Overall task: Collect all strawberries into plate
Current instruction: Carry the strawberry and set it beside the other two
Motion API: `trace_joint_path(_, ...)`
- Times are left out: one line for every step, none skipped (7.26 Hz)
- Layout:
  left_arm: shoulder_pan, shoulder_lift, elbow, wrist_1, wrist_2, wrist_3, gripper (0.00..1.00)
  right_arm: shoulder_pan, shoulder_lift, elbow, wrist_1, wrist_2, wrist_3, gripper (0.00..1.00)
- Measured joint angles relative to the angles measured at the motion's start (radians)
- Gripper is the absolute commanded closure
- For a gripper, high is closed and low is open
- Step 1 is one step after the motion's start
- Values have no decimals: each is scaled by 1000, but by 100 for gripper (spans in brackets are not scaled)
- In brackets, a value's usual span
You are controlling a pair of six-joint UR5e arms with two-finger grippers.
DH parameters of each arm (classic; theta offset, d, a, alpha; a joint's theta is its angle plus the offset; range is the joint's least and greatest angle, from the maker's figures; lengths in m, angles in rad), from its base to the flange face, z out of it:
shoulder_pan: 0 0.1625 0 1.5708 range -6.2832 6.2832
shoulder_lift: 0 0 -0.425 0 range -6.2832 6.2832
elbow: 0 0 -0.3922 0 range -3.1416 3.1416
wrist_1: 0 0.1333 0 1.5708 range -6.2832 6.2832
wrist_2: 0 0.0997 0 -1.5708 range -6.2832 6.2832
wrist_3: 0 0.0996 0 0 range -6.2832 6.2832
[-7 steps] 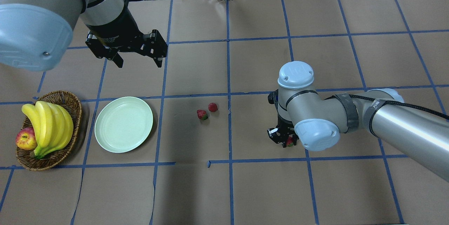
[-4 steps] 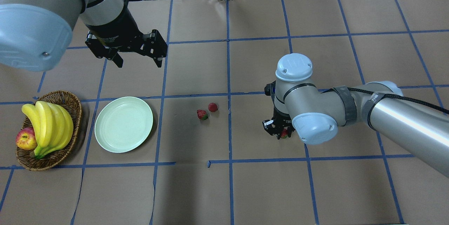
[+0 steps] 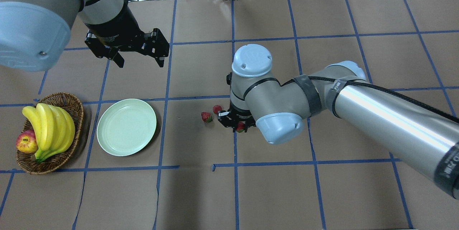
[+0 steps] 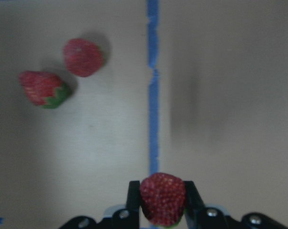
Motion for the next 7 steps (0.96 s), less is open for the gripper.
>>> trace_joint_path(2,0,1,0,0,1,0,59,57,-74,0,15,86,100)
trace_joint_path(2,1,3,0,-1,1,0,98,111,-148,0,23,154,100)
trace_joint_path(3,1,4,0,-1,1,0,120,159,-215,0,29,200,100)
trace_joint_path(4,2,5,-1,-2,2,0,131,207,-260,-6,32,220,100)
trace_joint_path(6,3,6,-1,-4,4,0,136,245,-287,-19,33,229,100)
trace_joint_path(7,4,7,-1,-4,6,0,137,267,-297,-29,34,232,100)
trace_joint_path(8,5,8,-2,-3,8,0,138,279,-299,-34,34,232,57)
